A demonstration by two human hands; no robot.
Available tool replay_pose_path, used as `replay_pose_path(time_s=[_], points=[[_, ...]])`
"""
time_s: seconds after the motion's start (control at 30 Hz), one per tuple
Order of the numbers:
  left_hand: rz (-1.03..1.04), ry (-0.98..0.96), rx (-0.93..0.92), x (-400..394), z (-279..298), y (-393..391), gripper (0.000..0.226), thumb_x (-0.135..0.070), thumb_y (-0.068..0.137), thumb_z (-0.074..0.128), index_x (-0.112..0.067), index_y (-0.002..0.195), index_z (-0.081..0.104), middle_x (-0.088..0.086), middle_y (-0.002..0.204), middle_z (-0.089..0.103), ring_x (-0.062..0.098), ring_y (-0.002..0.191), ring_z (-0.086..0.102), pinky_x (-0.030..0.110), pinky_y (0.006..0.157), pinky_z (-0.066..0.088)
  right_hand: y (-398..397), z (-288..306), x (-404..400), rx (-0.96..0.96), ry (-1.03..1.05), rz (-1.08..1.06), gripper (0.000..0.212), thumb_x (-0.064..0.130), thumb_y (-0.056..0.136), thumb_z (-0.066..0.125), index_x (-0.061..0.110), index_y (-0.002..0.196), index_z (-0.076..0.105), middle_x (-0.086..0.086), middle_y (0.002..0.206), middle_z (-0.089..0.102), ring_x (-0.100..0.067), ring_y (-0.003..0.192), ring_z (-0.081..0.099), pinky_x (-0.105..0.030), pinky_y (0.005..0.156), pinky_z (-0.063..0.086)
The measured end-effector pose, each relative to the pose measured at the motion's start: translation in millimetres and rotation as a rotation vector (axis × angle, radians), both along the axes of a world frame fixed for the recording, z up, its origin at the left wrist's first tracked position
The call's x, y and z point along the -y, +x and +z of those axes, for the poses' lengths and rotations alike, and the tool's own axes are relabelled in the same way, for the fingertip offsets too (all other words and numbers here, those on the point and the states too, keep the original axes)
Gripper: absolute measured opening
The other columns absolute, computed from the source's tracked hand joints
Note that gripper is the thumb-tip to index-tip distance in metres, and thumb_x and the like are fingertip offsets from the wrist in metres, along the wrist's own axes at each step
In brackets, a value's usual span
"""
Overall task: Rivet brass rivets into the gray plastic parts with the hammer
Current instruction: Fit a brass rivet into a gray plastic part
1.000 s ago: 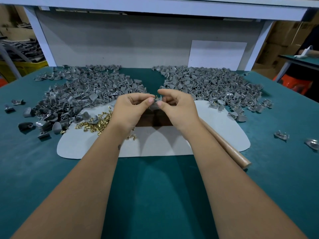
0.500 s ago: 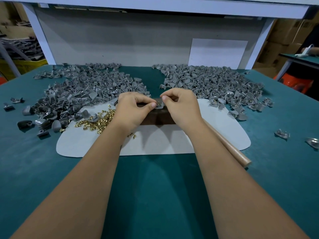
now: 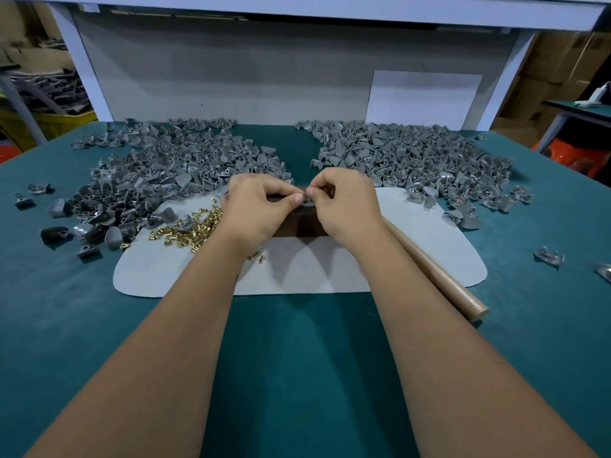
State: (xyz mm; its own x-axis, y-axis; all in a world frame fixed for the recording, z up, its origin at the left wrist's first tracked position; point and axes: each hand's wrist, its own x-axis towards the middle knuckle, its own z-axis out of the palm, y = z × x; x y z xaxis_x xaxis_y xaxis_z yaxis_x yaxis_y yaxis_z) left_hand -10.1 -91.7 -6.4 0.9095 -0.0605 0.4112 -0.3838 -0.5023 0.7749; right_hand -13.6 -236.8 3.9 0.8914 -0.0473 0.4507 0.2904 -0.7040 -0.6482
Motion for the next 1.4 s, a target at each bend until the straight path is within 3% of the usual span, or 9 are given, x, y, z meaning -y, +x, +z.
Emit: replay_pose_path(time_s=[0.13,0.37,0.57,0.7,0.9,1.07,1.3,1.4], points=[[0.009,-0.049,-0.032,1,1,-3,0.024,-0.024,0.086,0.075,-0.045,0.077,0.07,-0.008,0.096,0.074,0.025,0.111,0.062,0.055,0.104,0.041,-2,-2,-2,0.049,-0.048,-0.01,0.009,0.018,0.087,0.063,0.018,0.078,0.066,0.002,0.084,0.063,-0.015,0.079,0.054,-0.03,0.07,0.043],[-0.005,-0.095,-0.048,2,-2,-4,0.016,-0.023,0.088,0.073,-0.038,0.082,0.073,-0.003,0.101,0.074,0.029,0.118,0.058,0.056,0.106,0.039,-6,-6,-3,0.103,-0.071,0.005,0.01,0.014,0.088,0.061,0.013,0.079,0.066,0.004,0.081,0.057,-0.014,0.079,0.05,-0.025,0.068,0.035],[0.013,-0.073,-0.034,1,-5,2,0.007,-0.029,0.088,0.072,-0.034,0.084,0.073,-0.005,0.106,0.071,0.03,0.124,0.052,0.056,0.108,0.037,-9,-6,7,0.028,0.398,0.053,0.021,0.015,0.095,0.051,0.018,0.096,0.072,0.005,0.093,0.069,-0.01,0.092,0.062,-0.025,0.085,0.047],[0.008,-0.045,-0.011,0,-6,4,0.008,-0.027,0.089,0.071,-0.023,0.092,0.077,-0.004,0.106,0.072,0.031,0.123,0.052,0.055,0.108,0.037,-8,-5,9,-0.003,0.485,0.055,0.021,0.016,0.096,0.052,0.024,0.092,0.071,0.012,0.08,0.067,-0.003,0.079,0.063,-0.025,0.083,0.051],[-0.001,-0.023,0.008,0,-4,2,0.005,-0.028,0.088,0.072,-0.033,0.089,0.074,-0.006,0.105,0.071,0.035,0.123,0.052,0.055,0.107,0.037,-7,-3,10,0.0,0.425,0.081,0.017,0.014,0.091,0.059,0.023,0.087,0.072,0.014,0.079,0.067,-0.006,0.082,0.063,-0.022,0.081,0.049],[-0.001,-0.01,0.047,1,-2,-1,0.022,-0.027,0.086,0.075,-0.045,0.078,0.066,-0.014,0.096,0.067,0.028,0.123,0.052,0.054,0.108,0.035,-6,0,10,-0.013,0.3,0.107,0.009,0.014,0.085,0.068,0.019,0.079,0.072,0.012,0.073,0.066,-0.003,0.072,0.059,-0.016,0.068,0.043],[0.007,0.024,0.062,1,-1,0,0.019,-0.029,0.085,0.075,-0.045,0.081,0.066,-0.015,0.097,0.067,0.024,0.126,0.048,0.052,0.109,0.032,-5,1,9,-0.028,0.176,0.094,0.012,0.013,0.085,0.069,0.019,0.074,0.068,0.01,0.071,0.06,-0.003,0.065,0.051,-0.017,0.064,0.038],[-0.005,0.009,0.055,1,-3,1,0.016,-0.028,0.085,0.075,-0.043,0.083,0.068,-0.013,0.097,0.068,0.026,0.124,0.05,0.052,0.108,0.034,-3,1,5,-0.006,0.066,0.052,0.013,0.013,0.085,0.066,0.019,0.074,0.066,0.007,0.077,0.059,-0.009,0.072,0.051,-0.021,0.066,0.037]])
